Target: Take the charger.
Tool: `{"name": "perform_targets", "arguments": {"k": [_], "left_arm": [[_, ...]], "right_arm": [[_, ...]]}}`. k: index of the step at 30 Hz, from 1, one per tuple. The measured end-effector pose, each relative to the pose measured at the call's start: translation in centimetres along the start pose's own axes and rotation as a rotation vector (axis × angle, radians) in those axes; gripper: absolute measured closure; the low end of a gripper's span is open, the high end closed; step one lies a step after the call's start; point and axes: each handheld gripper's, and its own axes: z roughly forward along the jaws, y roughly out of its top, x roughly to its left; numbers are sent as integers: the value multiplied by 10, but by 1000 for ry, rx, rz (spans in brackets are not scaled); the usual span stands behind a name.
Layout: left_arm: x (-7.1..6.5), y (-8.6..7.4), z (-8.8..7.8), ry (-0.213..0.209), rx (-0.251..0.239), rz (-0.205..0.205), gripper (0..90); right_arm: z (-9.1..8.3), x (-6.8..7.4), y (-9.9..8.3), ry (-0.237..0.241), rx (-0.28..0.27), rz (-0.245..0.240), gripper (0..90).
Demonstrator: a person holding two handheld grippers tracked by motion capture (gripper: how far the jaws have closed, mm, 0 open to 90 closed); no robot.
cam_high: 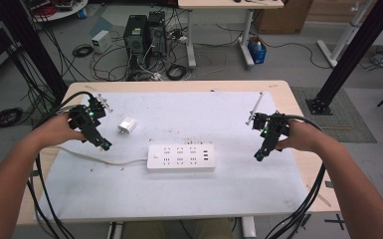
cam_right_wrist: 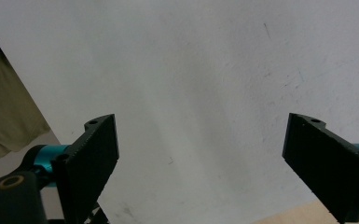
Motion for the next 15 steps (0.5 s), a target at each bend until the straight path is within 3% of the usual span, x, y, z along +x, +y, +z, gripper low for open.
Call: {"name": "perform_targets", "arguments": {"k": [8,15], "left_arm": [[3,0,1,10,-1,-9,17],[-6,-1,-5,36,-38,-32,17]], "right_arm": [[0,-5,-1,8,-8,0,100],[-3,3,1,-8,-13,-14,100]]}}
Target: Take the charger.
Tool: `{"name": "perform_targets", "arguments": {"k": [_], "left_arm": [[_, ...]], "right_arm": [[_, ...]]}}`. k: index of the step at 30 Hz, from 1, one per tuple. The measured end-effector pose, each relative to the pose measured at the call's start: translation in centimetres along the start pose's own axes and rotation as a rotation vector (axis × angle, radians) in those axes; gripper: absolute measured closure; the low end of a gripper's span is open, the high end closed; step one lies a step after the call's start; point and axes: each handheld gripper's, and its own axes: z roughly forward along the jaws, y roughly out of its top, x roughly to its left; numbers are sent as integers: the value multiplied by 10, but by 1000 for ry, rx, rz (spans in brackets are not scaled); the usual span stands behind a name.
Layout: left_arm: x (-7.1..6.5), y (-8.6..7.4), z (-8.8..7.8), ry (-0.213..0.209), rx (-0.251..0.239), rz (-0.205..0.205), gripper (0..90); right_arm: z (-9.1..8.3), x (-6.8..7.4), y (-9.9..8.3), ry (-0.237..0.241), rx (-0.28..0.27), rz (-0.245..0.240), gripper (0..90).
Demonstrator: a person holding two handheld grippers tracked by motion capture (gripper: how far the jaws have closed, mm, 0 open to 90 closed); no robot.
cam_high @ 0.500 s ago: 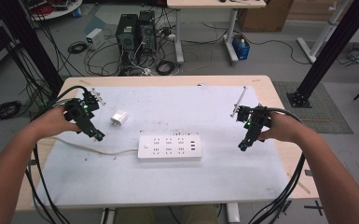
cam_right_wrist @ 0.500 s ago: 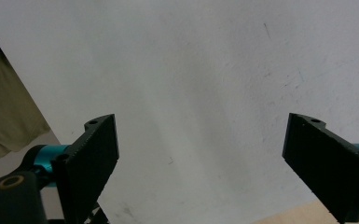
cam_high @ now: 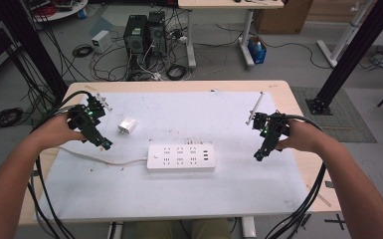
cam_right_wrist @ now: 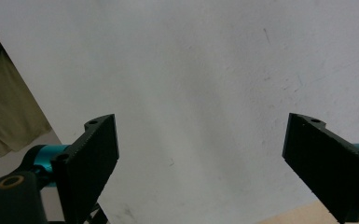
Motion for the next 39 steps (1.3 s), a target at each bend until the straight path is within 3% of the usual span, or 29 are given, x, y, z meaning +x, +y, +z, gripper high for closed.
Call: {"name": "perform_targets", "arguments": {"k": [5,15,18,21,25,26,28,34,39], "left_arm": [[-2,-2,-4,19,-40,-53,17],[-1,0,-3,43,-39,-81,17],[5,3,0,63,-42,-131,17],[14,9,7,81,-58,-192,17],[23,16,19,99,-68,-232,17],[31,22,31,101,-86,-277,17],[34,23,35,102,-90,-286,17],[46,33,62,114,-89,-374,17],[57,40,79,114,-103,-407,17]], "right_arm": [[0,5,2,-13,8,1,100],[-4,10,2,-27,-1,-5,100],[-3,9,2,-30,-2,-8,100],[-2,9,3,-29,-3,-2,100],[-2,8,3,-28,-4,1,100],[-1,7,3,-26,-6,11,101],[-1,6,2,-27,-6,11,100],[0,2,2,-33,-11,27,100],[2,0,3,-27,-7,29,100]]}}
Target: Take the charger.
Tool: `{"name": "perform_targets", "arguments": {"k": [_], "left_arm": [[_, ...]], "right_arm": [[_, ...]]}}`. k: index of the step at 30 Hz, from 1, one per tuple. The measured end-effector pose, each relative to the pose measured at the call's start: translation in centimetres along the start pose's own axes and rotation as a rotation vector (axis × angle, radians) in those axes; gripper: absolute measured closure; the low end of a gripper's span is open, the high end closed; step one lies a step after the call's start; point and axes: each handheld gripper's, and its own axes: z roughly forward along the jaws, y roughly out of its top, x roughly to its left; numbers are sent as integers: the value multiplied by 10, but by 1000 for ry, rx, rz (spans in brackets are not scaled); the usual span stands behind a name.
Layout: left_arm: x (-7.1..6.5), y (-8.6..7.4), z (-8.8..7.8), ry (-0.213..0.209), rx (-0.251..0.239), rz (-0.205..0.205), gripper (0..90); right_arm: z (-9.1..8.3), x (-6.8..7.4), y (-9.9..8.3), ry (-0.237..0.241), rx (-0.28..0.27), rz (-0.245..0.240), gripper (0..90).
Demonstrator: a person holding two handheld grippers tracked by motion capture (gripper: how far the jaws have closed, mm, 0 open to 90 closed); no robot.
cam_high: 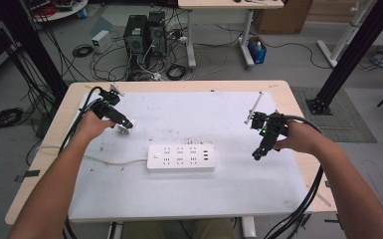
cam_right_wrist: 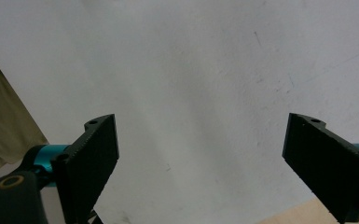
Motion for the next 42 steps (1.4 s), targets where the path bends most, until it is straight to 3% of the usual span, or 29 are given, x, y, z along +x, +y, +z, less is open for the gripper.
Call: {"name": "perform_targets", "arguments": {"k": [4,7,14,15,17,22,31,35,38,41,42], "left_arm": [[6,5,22,-2,20,2,17],[13,8,39,-32,39,-40,17],[16,10,57,-20,74,-44,29],[17,10,58,-17,79,-46,63],[17,10,60,-23,71,-37,116],[16,11,66,-21,78,-39,118],[17,11,66,-4,74,-3,306],[11,11,64,8,65,42,422],[8,11,63,15,62,80,426],[7,11,60,30,44,83,427],[7,11,57,16,35,79,427]], "right_arm": [[-2,2,-1,1,-9,-7,100],[-4,2,-2,1,-14,-4,100],[-4,1,-5,0,-8,-3,100],[-4,1,-4,2,-7,-2,100],[-3,1,-3,4,-2,-2,100],[-2,1,0,5,-3,-4,100],[0,1,2,8,3,-8,100],[-1,3,2,4,3,-3,100],[0,3,2,1,3,-7,101],[-1,4,3,0,-1,-5,101],[-1,4,2,-2,-2,-11,101]]}}
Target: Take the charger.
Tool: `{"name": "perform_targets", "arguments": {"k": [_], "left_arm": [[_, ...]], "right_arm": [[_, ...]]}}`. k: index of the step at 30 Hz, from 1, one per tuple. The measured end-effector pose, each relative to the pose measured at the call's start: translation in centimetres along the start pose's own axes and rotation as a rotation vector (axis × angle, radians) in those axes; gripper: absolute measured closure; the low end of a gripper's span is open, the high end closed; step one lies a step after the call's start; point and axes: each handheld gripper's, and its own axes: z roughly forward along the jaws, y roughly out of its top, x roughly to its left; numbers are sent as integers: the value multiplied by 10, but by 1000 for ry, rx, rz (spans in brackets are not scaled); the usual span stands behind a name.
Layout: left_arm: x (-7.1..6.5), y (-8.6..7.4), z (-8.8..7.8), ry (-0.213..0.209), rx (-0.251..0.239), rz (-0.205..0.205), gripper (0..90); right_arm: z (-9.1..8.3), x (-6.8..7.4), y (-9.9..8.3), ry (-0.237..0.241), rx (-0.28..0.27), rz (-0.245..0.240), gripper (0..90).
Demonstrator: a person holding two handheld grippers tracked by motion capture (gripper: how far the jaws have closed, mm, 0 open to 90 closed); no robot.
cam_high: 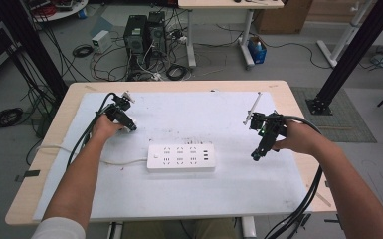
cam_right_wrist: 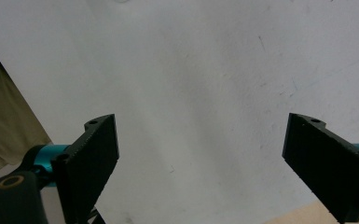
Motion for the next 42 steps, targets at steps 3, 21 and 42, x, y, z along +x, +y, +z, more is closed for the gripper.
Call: {"name": "perform_targets", "arguments": {"k": [3,21,42], "left_arm": [[-1,0,-11,-24,-39,-3,427],[-43,-18,-99,-168,-127,287,426],[-120,-33,-171,-310,-110,628,426]], "right_arm": [[-1,0,-1,-4,-2,4,100],[-5,11,0,-27,-45,41,100],[-9,34,1,-27,-70,10,100]]}}
